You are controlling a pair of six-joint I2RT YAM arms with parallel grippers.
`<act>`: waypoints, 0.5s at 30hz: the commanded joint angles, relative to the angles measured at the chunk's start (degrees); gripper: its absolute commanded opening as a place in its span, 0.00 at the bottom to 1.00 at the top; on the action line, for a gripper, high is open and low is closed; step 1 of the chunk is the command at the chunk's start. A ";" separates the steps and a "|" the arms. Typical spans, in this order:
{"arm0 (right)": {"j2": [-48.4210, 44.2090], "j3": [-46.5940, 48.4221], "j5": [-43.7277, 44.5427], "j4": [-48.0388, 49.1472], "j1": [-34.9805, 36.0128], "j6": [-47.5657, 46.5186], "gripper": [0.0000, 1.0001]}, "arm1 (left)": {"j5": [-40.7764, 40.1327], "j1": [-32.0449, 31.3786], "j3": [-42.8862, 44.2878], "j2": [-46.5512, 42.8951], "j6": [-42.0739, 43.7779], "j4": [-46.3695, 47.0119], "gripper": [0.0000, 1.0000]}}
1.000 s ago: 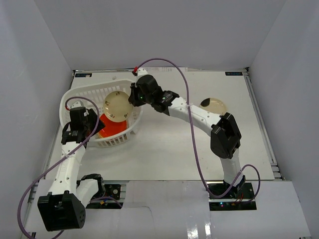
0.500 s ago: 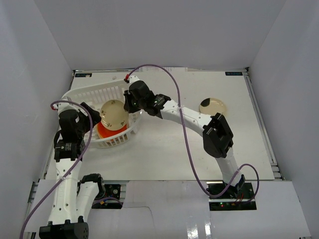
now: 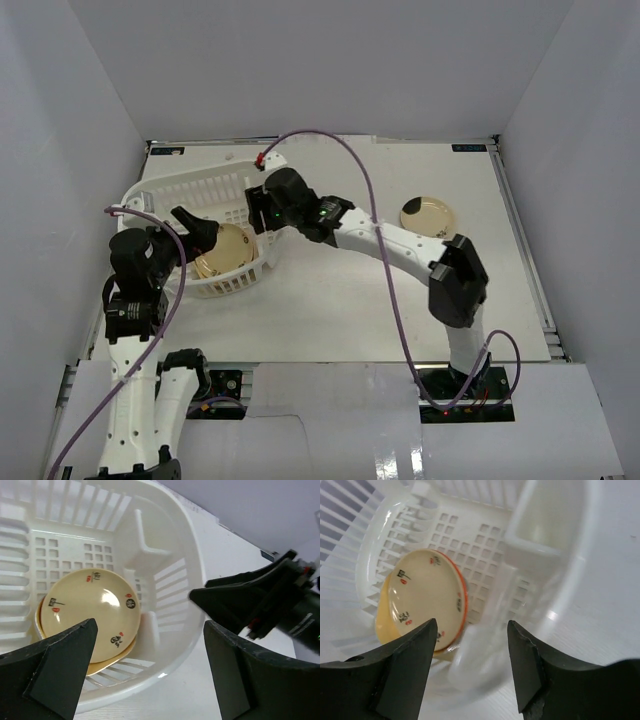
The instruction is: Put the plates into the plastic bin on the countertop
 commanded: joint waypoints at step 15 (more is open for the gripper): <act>-40.87 -70.06 -7.21 30.75 -62.79 17.95 0.71 | 45.71 -6.53 -14.20 -9.99 0.01 19.12 0.98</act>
